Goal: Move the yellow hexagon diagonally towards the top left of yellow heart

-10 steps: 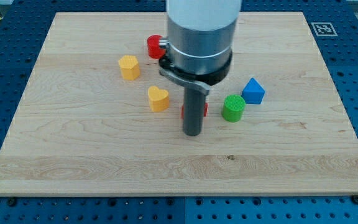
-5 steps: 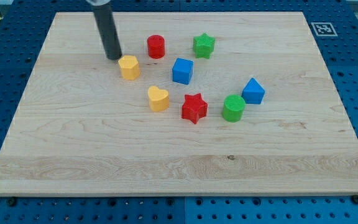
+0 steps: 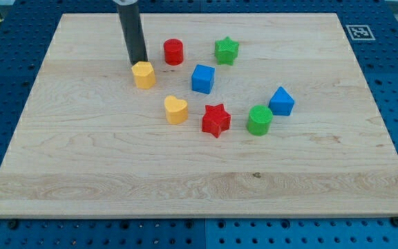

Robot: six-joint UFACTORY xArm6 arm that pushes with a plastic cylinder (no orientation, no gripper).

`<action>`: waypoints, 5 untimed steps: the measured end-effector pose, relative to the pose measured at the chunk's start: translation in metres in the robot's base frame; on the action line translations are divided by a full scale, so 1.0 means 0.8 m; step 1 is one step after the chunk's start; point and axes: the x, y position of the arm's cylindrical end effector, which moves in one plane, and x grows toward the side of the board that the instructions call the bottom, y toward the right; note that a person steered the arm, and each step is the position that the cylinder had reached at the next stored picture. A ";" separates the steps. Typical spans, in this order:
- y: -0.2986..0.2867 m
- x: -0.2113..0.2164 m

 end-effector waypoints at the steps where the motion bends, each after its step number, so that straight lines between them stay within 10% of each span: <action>1: 0.002 0.020; 5: 0.003 0.057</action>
